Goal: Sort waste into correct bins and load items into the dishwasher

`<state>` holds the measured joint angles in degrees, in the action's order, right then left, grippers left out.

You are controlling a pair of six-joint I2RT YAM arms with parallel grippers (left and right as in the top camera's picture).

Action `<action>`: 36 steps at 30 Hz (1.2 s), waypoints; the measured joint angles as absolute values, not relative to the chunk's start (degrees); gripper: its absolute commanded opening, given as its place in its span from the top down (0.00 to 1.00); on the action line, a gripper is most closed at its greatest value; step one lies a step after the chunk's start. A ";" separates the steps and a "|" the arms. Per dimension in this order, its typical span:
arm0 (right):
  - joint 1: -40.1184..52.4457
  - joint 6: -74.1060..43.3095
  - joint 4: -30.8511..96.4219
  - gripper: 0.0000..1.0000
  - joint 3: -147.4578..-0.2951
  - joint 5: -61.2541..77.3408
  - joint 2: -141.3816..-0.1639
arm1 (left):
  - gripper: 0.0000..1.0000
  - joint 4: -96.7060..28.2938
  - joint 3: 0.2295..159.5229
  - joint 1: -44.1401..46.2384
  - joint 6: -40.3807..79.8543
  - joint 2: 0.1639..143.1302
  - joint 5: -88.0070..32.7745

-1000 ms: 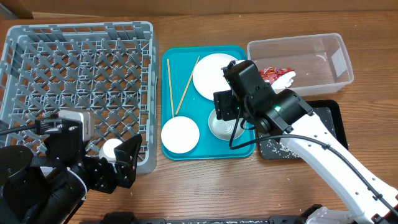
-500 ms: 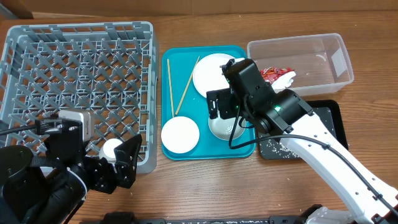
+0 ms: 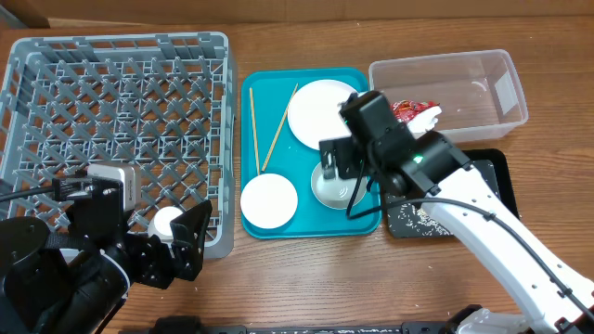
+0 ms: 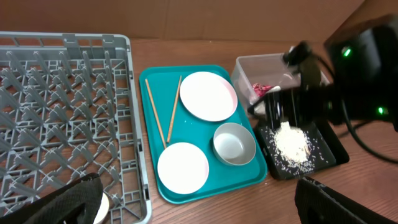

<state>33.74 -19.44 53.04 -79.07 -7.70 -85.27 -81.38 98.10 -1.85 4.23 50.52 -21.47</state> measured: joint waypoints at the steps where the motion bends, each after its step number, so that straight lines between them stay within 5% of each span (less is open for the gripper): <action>1: 32.69 -19.22 50.35 0.00 -79.09 -8.51 -85.14 | 0.00 -81.43 98.10 -1.85 4.23 50.52 -21.47; 16: 15.86 -6.33 43.68 0.00 -71.33 -10.79 -54.50 | 0.00 -81.45 98.10 -1.85 4.23 50.52 -21.47; 23: 3.01 -4.97 23.14 0.00 -41.63 -7.07 -33.36 | 0.00 -81.47 98.08 -1.85 4.23 50.52 -21.47; 36: 0.40 -4.67 7.53 0.00 -5.96 -6.22 -2.46 | 0.00 -81.41 98.08 -1.85 4.23 50.63 -21.47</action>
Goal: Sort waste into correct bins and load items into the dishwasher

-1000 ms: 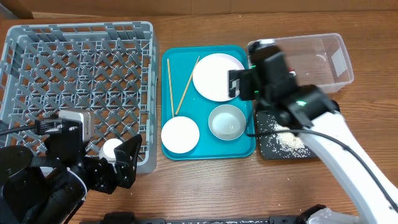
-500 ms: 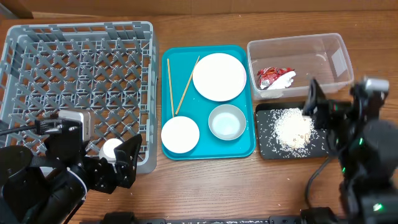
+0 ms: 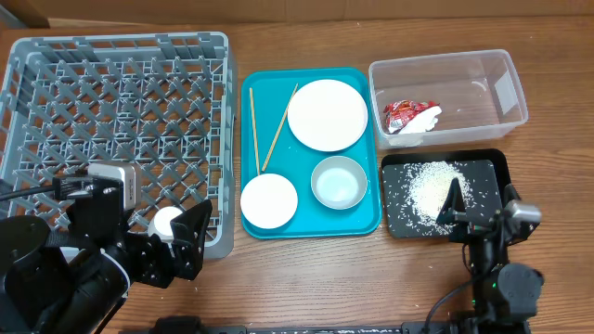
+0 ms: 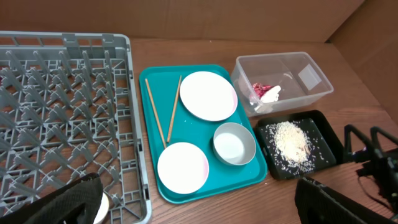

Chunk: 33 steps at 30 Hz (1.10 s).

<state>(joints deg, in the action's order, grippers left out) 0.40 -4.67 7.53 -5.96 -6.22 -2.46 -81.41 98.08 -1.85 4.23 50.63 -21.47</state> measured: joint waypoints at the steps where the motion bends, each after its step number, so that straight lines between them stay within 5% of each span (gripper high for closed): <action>1: 0.40 -4.67 4.86 0.00 -3.90 -6.24 -1.32 | 0.00 -81.41 98.08 -1.85 4.23 50.63 -21.47; 33: 0.40 -4.67 3.97 0.00 -1.06 -6.85 -0.84 | 0.00 -81.43 98.08 -1.85 4.23 50.63 -21.50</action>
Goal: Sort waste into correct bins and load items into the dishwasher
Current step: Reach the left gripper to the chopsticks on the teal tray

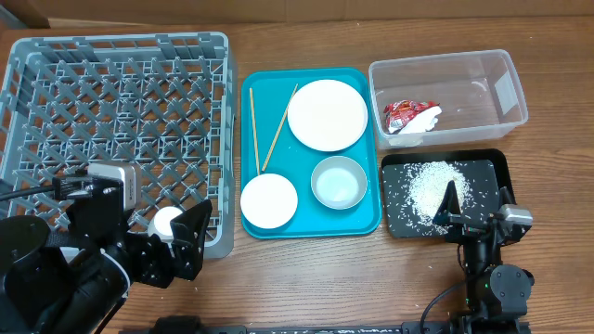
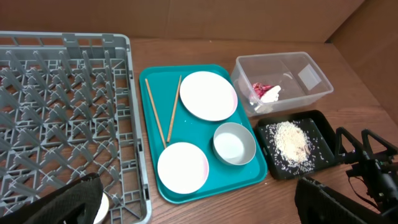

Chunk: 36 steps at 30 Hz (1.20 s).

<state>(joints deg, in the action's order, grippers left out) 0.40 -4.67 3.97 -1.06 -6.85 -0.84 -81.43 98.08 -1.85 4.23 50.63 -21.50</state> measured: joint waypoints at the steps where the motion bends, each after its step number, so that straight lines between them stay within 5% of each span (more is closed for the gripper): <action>1: 0.40 -4.64 3.97 0.00 -1.04 -6.87 -0.84 | 0.00 -81.43 98.08 -1.85 4.25 50.63 -21.52; 15: 0.40 -4.67 3.97 0.00 -1.06 -6.87 -0.84 | 0.00 -73.49 97.58 -0.51 14.70 54.43 -25.93; 24: 0.40 -4.64 4.01 0.00 -1.06 -6.87 -0.84 | 0.00 -72.75 93.03 13.67 15.81 83.29 -16.75; 27: 0.40 -4.62 4.08 0.00 -1.04 -6.87 -0.84 | 0.18 -68.71 92.95 16.05 16.56 93.19 -15.38; 36: 0.40 -4.64 4.08 0.00 -1.06 -6.85 -0.84 | 0.31 -58.00 92.92 18.20 18.09 112.42 -7.27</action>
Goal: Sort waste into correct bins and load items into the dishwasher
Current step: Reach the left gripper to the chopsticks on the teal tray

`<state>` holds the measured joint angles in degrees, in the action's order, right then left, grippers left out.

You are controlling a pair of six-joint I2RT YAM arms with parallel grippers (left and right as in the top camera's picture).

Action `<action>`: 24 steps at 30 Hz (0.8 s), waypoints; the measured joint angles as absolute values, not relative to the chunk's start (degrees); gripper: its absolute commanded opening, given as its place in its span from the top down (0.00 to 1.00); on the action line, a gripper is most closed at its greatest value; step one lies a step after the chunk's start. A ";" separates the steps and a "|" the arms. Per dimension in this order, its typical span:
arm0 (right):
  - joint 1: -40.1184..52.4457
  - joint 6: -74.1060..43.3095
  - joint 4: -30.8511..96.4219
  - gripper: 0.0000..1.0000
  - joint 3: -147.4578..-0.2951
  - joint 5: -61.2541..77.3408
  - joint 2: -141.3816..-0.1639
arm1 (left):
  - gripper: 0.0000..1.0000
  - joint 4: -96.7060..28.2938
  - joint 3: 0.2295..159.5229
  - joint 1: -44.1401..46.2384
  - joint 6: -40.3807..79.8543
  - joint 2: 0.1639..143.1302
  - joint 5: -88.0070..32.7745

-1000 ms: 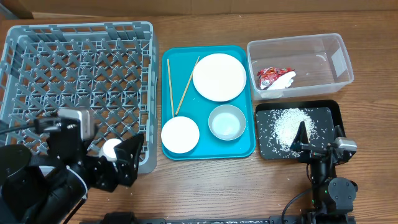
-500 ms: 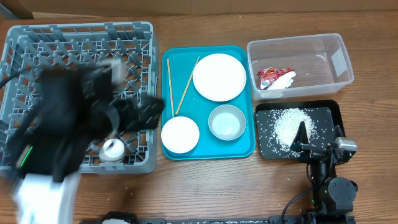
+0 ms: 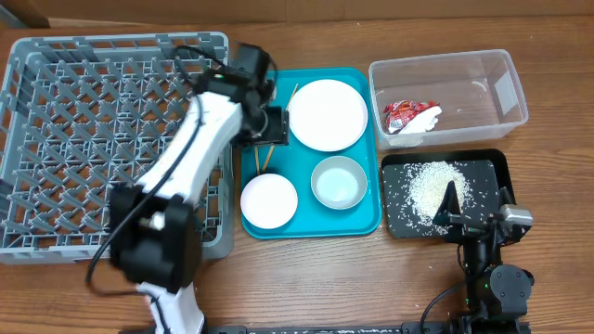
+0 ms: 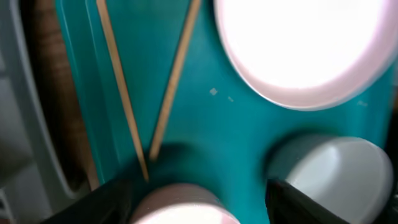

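Note:
My left gripper (image 4: pixel 196 196) hangs open low over the teal tray (image 4: pixel 236 124), its dark fingers (image 4: pixel 115 199) on either side of the small white plate (image 4: pixel 180 208). Just ahead of it lie two wooden chopsticks (image 4: pixel 174 74), their near ends meeting in a V. The large white plate (image 4: pixel 305 50) and the metal bowl (image 4: pixel 336 171) lie to the right. In the overhead view the left gripper (image 3: pixel 267 137) covers the chopsticks' (image 3: pixel 264 160) middle. My right gripper (image 3: pixel 452 206) rests at the black tray's near edge, its jaws too small to read.
The grey dish rack (image 3: pixel 93 121) fills the left side. A clear bin (image 3: pixel 450 83) at back right holds a red-and-white wrapper (image 3: pixel 408 116). The black tray (image 3: pixel 492 167) holds spilled rice (image 3: pixel 432 186). The left arm stretches from the front edge across the rack's right side.
My left arm has gone from its parked place at the front left out to the teal tray, with its open gripper now low over the chopsticks and small plate. The right arm has not moved.
At first my right arm was over the tray by the metal bowl while the left arm sat parked. Then the right arm was parked at the front right beside the black tray and stayed there. Now the left gripper is over the chopsticks.

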<state>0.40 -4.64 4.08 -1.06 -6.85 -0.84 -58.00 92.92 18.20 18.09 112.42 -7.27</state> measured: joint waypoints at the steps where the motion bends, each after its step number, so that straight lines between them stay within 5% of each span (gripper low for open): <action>1: 0.40 -4.64 4.08 0.00 -1.06 -6.85 -0.84 | 0.31 -56.95 92.92 18.87 18.04 114.13 -5.56; 5: 0.40 -4.64 4.08 0.00 -1.06 -6.87 -0.84 | 0.34 -52.47 92.92 21.54 15.55 119.90 -0.58; 14: 0.40 -4.67 4.05 0.00 -1.06 -6.87 -0.84 | 0.62 -46.13 92.92 22.37 12.53 124.75 6.94; 19: 0.40 -4.62 4.08 0.00 -1.06 -6.85 -0.84 | 0.69 -45.39 92.95 22.37 11.92 125.45 7.64; 22: 0.40 -4.64 4.10 0.00 -1.06 -6.85 -0.84 | 0.92 -45.65 93.08 22.37 11.84 125.69 7.60; 24: 0.43 -4.64 4.08 0.00 -1.06 -6.87 -0.84 | 0.96 -46.13 93.17 22.37 11.86 125.80 7.62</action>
<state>0.43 -4.64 4.08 -1.06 -6.87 -0.84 -46.13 93.17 22.37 11.86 125.80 7.62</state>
